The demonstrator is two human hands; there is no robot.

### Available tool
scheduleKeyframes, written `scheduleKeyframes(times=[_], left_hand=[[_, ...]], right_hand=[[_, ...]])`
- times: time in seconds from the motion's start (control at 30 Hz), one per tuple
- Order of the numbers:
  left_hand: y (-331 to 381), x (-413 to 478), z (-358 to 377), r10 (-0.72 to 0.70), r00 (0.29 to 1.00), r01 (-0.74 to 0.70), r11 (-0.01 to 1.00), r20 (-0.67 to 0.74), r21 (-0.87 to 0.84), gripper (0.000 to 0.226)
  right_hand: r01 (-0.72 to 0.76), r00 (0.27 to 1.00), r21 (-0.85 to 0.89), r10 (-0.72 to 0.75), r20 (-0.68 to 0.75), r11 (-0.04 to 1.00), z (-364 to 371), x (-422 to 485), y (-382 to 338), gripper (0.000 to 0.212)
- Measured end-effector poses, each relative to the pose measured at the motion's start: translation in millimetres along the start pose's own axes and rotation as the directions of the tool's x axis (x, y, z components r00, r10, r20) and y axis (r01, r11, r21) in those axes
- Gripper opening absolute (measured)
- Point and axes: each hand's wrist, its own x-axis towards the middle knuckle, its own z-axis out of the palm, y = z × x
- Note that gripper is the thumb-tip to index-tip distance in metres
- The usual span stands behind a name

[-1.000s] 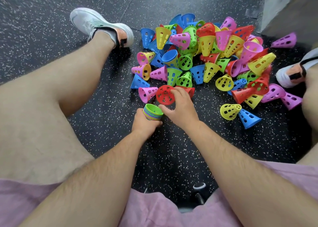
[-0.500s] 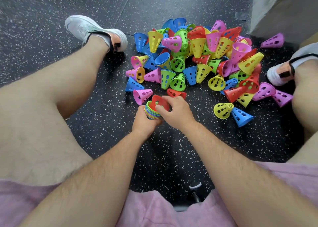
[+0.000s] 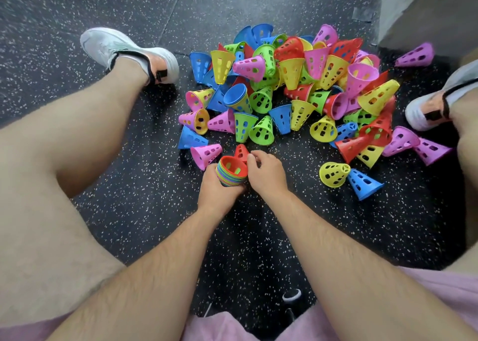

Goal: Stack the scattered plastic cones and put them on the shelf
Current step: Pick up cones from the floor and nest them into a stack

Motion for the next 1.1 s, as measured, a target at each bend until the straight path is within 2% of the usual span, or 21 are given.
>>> scheduleKeyframes(times=[0.13,0.2,0.33,0.43,0.5,0.63,0.7,0.77,0.87,0.93,1.0,1.1], left_hand=[[7,8,-1,-0.032,0.999,0.032,0.999,0.005,0.018,0.067],[15,11,-1,-0.044,0.999,0.043,0.999,0.03,0.029,0.063],[28,18,-2,-0.096,0.988,0.09,0.995,0.123,0.047,0.061],[35,26,-3,-0.114,0.973,0.098,0.991,0.201,0.087,0.054],[42,29,-3,-0.098,0.961,0.074,0.992,0.259,0.102,0.046],[49,38,-3,-0.139,0.94,0.084,0.98,0.313,0.182,0.045],[38,54,-2,-0.162,0.93,0.087,0.969,0.331,0.23,0.062],[19,75,3,-0.178,0.913,0.083,0.962,0.368,0.259,0.069],[49,55,-7,-0.2,0.896,0.084,0.953,0.396,0.291,0.048],[53,51,-9,-0.188,0.907,0.081,0.956,0.377,0.281,0.051],[50,49,-12,-0.193,0.917,0.103,0.96,0.349,0.262,0.068],[35,47,-14,-0.201,0.924,0.117,0.959,0.324,0.26,0.089]], right_hand=[[-0.199,0.978,0.138,0.205,-0.031,0.97,2,14,-9,0.027],[-0.277,0.961,0.233,0.275,0.04,0.932,-3,16,-11,0.03],[-0.288,0.951,0.387,0.215,0.221,0.876,-9,17,-11,0.041],[-0.312,0.937,0.449,0.193,0.292,0.837,-15,26,-8,0.027],[-0.303,0.933,0.427,0.174,0.315,0.852,-20,34,-5,0.022],[-0.136,0.953,0.199,0.073,0.295,0.97,-34,43,-7,0.03],[0.042,0.954,0.043,-0.053,0.296,0.998,-42,47,-8,0.036],[0.214,0.925,-0.111,-0.165,0.343,0.971,-49,50,-8,0.037],[0.363,0.874,-0.283,-0.219,0.433,0.888,-61,54,-13,0.034],[0.427,0.848,-0.296,-0.266,0.458,0.854,-65,56,-20,0.028],[0.471,0.828,-0.25,-0.327,0.455,0.846,-60,55,-23,0.025],[0.457,0.834,-0.21,-0.335,0.439,0.864,-45,46,-21,0.03]])
